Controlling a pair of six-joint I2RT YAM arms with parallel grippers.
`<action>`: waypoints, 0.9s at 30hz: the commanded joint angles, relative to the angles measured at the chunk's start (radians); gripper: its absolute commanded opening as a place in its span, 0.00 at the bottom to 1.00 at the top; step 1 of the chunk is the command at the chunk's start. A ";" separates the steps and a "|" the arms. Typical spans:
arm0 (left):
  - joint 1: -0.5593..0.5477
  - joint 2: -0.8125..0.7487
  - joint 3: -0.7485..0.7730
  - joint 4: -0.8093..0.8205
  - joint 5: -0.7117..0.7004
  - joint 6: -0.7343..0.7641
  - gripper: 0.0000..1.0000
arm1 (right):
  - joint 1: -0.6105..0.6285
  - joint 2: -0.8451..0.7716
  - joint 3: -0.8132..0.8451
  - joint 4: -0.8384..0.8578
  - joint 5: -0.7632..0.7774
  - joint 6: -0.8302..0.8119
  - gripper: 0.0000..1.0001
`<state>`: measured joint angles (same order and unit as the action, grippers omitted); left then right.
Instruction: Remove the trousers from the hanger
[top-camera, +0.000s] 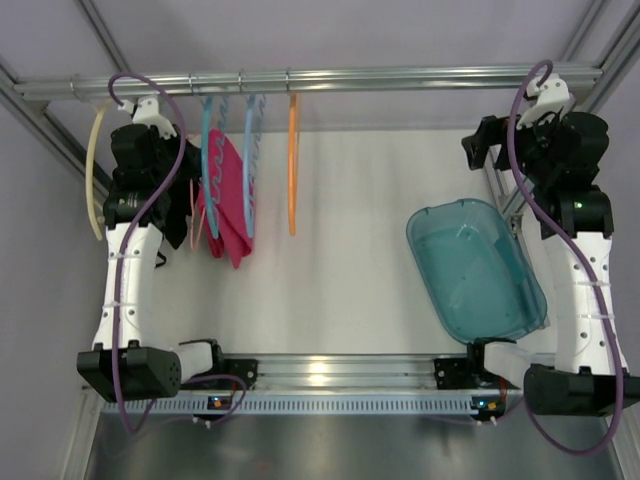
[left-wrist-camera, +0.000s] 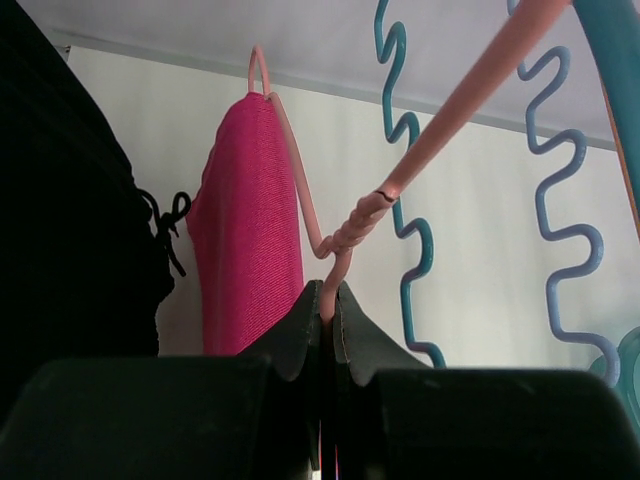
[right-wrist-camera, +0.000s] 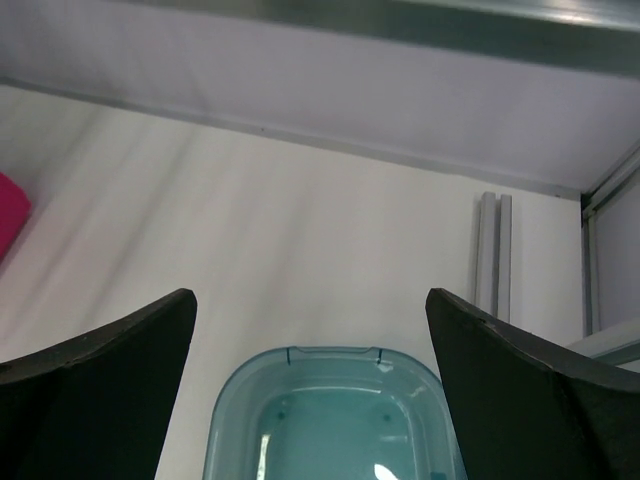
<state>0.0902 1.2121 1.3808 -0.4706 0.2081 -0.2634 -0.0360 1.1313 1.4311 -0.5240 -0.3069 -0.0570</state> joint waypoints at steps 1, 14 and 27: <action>0.000 -0.034 0.080 0.231 -0.006 0.003 0.00 | -0.012 -0.048 0.052 0.080 0.026 0.052 0.99; 0.002 -0.016 0.090 0.240 -0.004 -0.025 0.00 | -0.004 0.070 0.207 0.113 0.179 0.180 0.86; 0.002 0.038 0.115 0.260 -0.016 -0.022 0.00 | -0.002 0.217 0.293 0.208 0.178 0.157 0.83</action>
<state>0.0902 1.2659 1.4151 -0.4419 0.1993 -0.2867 -0.0349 1.3300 1.6520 -0.4442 -0.1349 0.0986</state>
